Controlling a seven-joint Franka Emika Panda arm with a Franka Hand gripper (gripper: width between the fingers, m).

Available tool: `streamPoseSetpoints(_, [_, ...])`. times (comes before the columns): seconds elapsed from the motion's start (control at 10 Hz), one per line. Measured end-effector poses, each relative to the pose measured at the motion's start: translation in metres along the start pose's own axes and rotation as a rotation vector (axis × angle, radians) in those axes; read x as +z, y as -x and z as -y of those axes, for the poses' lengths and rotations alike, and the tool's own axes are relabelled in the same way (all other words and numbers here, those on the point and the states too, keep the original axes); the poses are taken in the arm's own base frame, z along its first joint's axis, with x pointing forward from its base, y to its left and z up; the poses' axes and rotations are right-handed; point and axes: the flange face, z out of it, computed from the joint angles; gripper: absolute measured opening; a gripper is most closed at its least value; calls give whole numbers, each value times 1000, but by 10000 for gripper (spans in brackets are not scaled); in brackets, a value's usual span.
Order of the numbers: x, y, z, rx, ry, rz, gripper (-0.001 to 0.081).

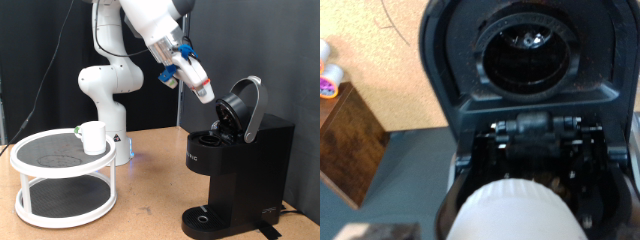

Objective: Make a cup of coffee with the keurig machine

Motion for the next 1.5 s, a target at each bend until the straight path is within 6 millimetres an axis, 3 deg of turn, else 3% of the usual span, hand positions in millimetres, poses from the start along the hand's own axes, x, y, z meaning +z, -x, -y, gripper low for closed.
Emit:
streamPoseSetpoints(0.8, [60, -21, 16, 26, -56, -63, 336])
streamPoseSetpoints(1.5, [84, -32, 13, 25, -60, -86, 336])
